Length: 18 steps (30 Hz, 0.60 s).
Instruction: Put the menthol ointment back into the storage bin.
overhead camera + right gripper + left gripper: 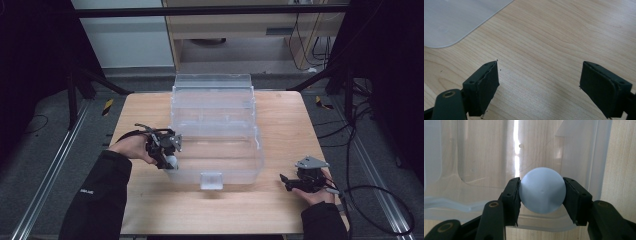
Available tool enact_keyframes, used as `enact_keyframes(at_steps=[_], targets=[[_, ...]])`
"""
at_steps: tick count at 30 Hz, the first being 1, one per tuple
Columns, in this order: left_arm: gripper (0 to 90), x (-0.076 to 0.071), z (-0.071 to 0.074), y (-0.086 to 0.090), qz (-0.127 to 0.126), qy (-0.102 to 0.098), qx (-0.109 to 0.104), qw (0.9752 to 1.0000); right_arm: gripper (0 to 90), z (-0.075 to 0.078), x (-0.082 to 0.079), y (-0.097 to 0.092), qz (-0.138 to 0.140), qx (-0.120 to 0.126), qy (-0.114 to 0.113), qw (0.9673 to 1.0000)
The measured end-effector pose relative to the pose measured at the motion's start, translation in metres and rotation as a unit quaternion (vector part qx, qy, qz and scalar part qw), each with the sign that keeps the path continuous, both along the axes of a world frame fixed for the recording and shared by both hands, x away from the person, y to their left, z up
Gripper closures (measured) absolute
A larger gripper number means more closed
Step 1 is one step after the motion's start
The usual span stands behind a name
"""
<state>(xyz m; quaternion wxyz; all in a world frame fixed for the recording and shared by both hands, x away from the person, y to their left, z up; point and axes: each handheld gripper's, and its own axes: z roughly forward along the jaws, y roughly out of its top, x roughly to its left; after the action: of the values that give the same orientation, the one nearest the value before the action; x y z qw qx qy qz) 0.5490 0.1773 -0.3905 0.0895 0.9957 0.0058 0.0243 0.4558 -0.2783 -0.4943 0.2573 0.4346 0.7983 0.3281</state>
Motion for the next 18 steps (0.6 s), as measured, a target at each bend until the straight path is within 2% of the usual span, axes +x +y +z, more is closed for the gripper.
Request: enact_keyframes(at_steps=[7,15,18], targets=[[49.1,0.000,-0.002,-0.001,0.004,0.002,0.004,1.0000,15.6,0.000,0.000,0.000,0.001,0.000,0.000,1.0000],[46.7,-0.002,0.007,0.006,0.007,-0.013,-0.019,0.9997,15.6,0.001,0.000,0.000,0.000,-0.001,0.000,1.0000],[46.2,-0.004,0.014,0.010,0.011,-0.023,-0.038,0.9990,15.7,0.001,0.000,-0.001,-0.003,0.000,-0.003,1.0000]])
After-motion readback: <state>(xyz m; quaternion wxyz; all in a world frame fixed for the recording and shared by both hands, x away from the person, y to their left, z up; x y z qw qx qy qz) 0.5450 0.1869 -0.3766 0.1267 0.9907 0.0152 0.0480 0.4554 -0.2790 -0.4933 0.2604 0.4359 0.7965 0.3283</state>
